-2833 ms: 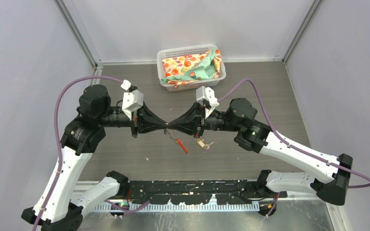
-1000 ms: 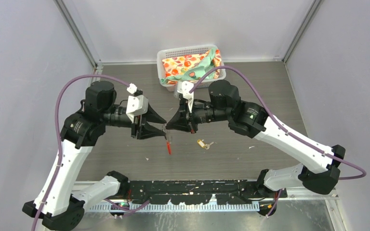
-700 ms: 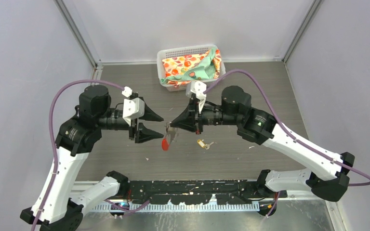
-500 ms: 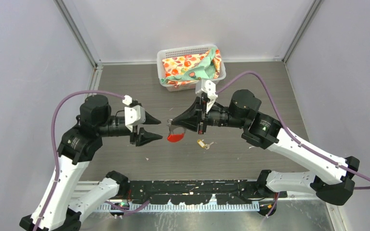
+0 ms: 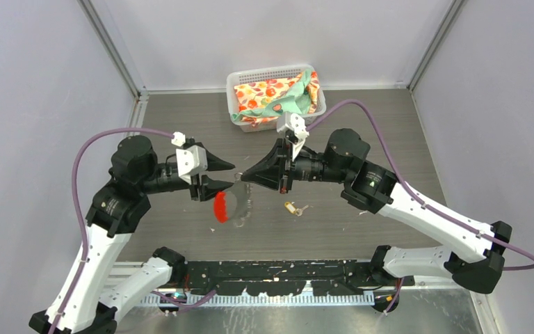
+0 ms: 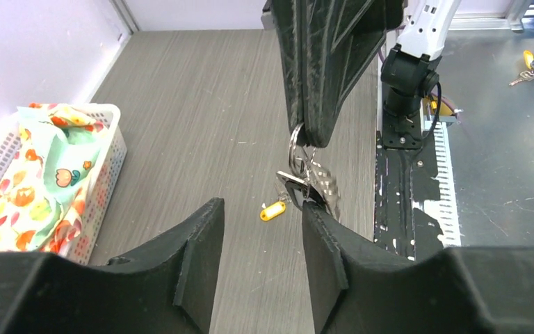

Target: Put the keys on the keyring

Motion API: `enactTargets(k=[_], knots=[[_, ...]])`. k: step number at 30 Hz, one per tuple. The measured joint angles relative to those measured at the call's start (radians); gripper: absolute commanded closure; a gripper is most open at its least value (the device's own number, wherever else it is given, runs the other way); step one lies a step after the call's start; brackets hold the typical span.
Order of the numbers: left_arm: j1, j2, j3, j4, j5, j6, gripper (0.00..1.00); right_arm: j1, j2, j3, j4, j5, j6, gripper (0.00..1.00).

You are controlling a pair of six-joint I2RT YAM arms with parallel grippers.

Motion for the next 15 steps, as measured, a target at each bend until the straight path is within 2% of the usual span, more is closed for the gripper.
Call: enactTargets(k=[9, 15], knots=[[0.0, 0.004, 0.0, 0.026, 0.08, -0.047, 0.7, 0.0, 0.034, 0.0, 0.004, -0.021, 0.012, 0.99], [0.0, 0.009, -0.01, 0.039, 0.106, -0.047, 0.7, -0.001, 0.035, 0.0, 0.002, -0.024, 0.018, 0.99]])
